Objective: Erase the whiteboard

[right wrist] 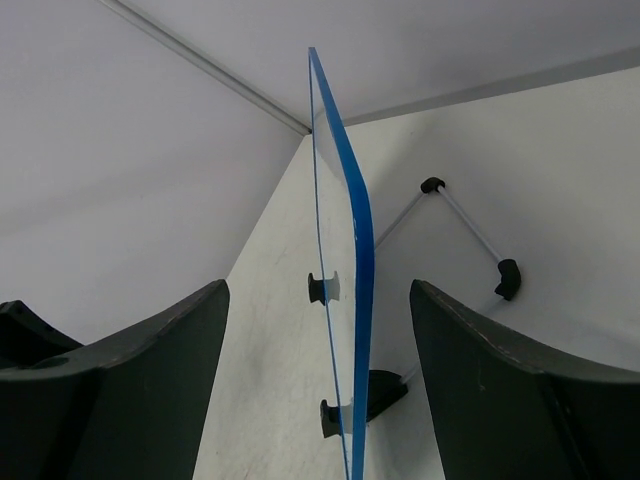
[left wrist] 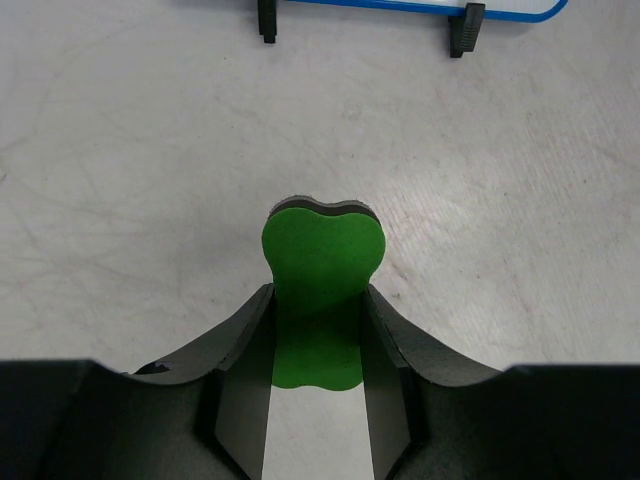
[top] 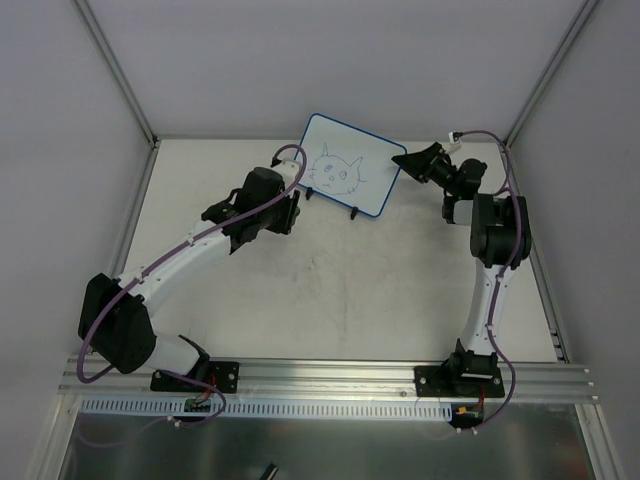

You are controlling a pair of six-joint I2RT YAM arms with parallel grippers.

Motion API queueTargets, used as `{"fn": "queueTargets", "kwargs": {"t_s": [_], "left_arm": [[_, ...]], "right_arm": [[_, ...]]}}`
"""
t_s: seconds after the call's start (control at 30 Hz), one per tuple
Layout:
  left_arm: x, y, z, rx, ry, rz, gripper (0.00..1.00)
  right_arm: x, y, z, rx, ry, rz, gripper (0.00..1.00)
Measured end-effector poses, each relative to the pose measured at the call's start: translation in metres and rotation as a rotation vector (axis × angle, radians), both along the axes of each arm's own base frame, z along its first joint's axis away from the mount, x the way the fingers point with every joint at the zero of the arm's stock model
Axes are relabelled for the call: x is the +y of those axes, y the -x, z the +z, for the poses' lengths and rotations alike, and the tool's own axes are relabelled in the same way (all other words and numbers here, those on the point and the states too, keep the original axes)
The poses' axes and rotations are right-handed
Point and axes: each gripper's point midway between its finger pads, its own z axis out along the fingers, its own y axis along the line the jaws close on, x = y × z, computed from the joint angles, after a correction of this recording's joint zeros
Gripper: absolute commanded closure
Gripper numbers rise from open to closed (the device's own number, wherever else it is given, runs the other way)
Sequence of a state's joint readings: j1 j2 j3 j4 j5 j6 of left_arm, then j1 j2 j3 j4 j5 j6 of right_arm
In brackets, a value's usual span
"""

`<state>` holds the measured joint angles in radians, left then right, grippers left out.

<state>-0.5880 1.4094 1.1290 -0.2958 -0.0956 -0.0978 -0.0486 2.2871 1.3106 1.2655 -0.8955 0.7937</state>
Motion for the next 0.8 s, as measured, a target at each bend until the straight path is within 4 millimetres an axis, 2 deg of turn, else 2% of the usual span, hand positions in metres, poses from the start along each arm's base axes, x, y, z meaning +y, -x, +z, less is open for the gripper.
{"fn": "queueTargets", "kwargs": {"t_s": [0.03, 0.07, 0.23, 0.37, 0.6, 0.63, 0.67, 0.8], "left_arm": [[0.001, 0.0, 0.001, -0.003, 0.004, 0.01, 1.0], [0.002, -0.001, 0.003, -0.007, 0.008, 0.024, 1.0], [0.004, -0.001, 0.007, -0.01, 0.026, 0.052, 1.0], [0.006, -0.003, 0.007, -0.011, 0.028, 0.078, 1.0], [0.007, -0.013, -0.007, 0.016, 0.012, 0.13, 1.0], [0.007, -0.015, -0.009, 0.019, 0.008, 0.137, 1.0], [0.006, -0.018, -0.01, 0.02, 0.006, 0.141, 1.0], [0.003, -0.029, -0.009, 0.014, 0.011, 0.154, 1.0]], "right_arm": [[0.002, -0.001, 0.0, -0.004, 0.001, 0.007, 0.27], [0.004, -0.001, 0.0, -0.007, 0.002, 0.013, 0.34], [0.013, -0.005, 0.002, -0.031, 0.009, 0.044, 0.39], [0.017, -0.005, 0.0, -0.041, 0.013, 0.059, 0.53], [0.018, -0.011, 0.0, -0.048, 0.007, 0.066, 0.64], [0.018, -0.011, -0.001, -0.045, 0.006, 0.066, 0.67], [0.018, -0.011, -0.002, -0.043, 0.005, 0.066, 0.74], [0.018, -0.01, -0.003, -0.041, 0.006, 0.069, 0.85]]}}
